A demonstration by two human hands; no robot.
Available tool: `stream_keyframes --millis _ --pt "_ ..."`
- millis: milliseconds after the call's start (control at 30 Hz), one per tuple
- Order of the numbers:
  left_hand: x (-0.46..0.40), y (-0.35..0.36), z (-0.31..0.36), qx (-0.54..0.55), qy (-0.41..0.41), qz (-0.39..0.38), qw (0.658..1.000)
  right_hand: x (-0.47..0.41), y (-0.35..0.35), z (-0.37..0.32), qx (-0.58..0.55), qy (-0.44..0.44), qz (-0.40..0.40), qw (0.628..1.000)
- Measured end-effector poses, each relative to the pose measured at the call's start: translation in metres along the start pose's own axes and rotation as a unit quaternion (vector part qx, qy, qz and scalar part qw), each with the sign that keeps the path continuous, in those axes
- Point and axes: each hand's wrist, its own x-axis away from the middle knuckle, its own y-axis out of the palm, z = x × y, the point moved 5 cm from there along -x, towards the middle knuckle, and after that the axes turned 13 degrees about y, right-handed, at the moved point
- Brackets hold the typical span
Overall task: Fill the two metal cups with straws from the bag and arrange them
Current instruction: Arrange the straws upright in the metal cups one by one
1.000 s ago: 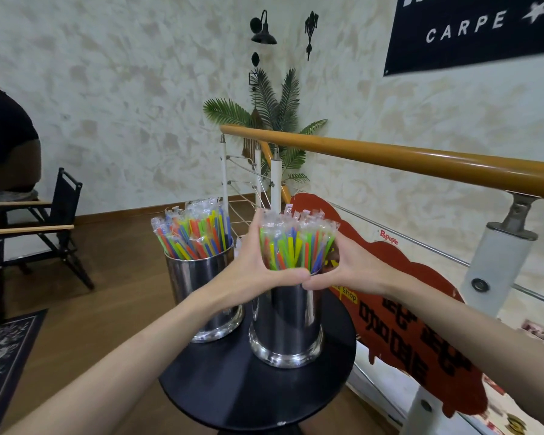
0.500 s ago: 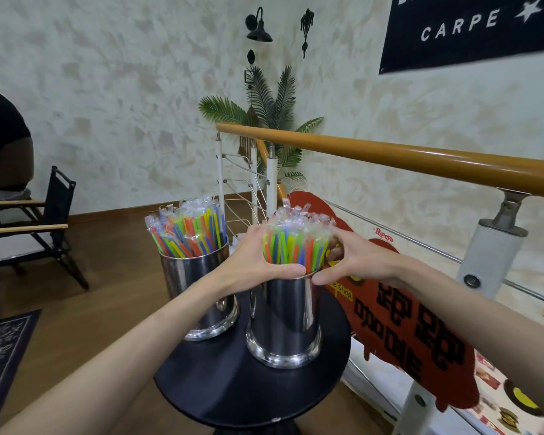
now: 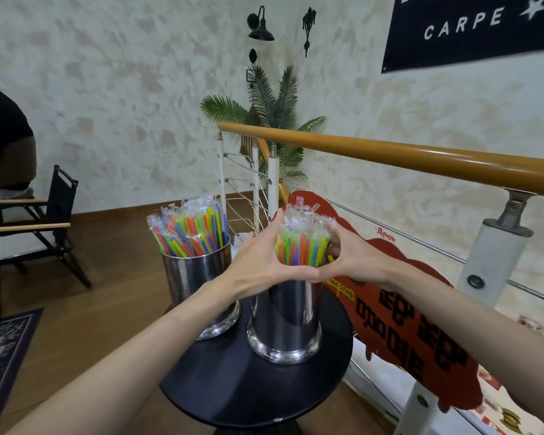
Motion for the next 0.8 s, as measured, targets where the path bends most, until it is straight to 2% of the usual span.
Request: stream_keyframes --millis 100,200,333,633,800 --pt "-0.002 -0.002 0.001 0.038 -0.004 0.031 0.999 0.003 0.003 -0.005 0.031 -0.007 0.028 0.999" --pt "-0.007 -0.007 0.000 0.095 -0.006 0.055 0.994 0.008 0.006 -0.012 0.052 -0.019 0.015 0.998" --pt "-0.009 -0.014 -0.010 0.142 -0.024 0.083 0.986 0.012 -0.007 -0.015 0.039 0.028 0.038 0.998" --pt "-0.009 -0.015 -0.017 0.174 -0.042 0.082 0.980 -0.001 -0.009 -0.012 0.014 0.024 0.062 0.998" --pt "-0.009 -0.018 -0.015 0.174 -0.053 0.056 0.982 -0.004 -0.009 -0.011 0.014 0.029 0.056 0.998"
